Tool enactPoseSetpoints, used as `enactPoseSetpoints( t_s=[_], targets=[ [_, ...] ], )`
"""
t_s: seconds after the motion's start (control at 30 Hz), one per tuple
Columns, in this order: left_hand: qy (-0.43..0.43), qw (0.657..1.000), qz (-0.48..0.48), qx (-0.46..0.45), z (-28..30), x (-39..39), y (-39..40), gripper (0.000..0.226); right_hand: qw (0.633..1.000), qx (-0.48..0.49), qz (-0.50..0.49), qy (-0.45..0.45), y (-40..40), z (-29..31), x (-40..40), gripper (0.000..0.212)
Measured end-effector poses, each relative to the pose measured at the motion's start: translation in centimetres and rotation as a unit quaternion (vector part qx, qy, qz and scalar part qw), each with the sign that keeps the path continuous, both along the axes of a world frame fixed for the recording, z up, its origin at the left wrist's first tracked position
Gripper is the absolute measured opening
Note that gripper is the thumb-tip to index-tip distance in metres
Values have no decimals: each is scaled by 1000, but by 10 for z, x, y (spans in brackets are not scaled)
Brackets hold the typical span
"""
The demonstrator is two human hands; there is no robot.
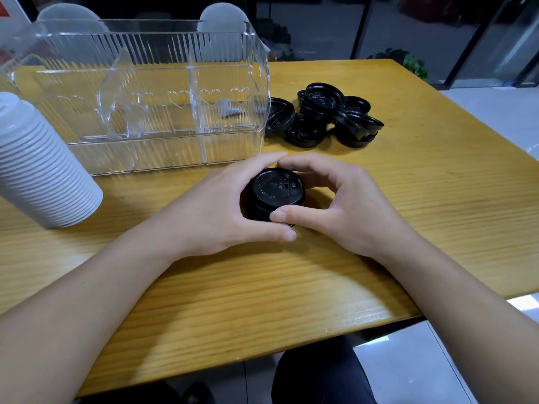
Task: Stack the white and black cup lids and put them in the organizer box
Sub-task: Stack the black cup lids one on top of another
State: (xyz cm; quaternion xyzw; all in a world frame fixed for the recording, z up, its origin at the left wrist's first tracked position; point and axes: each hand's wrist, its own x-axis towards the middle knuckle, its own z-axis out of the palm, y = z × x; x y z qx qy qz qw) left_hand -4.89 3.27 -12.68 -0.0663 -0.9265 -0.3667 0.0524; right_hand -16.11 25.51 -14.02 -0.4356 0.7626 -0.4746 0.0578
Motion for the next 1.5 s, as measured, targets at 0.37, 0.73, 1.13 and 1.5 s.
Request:
enactPoseSetpoints(
  t_s=[0.37,0.73,1.13,1.5],
  targets=[
    [-10,999,33,-4,1,0,0,76,992,-48,-111,24,-23,0,-17,13],
    [-3,999,44,3,-2,-2,-2,71,914,49,-292,276,-27,7,-80,46],
    [-3,999,44,6,-3,-2,-4,73,900,154,-336,233,-18,-5,-97,44],
    [5,999,43,5,-2,-2,-6,71,939,98,-251,215,-9,2,-61,18]
  ],
)
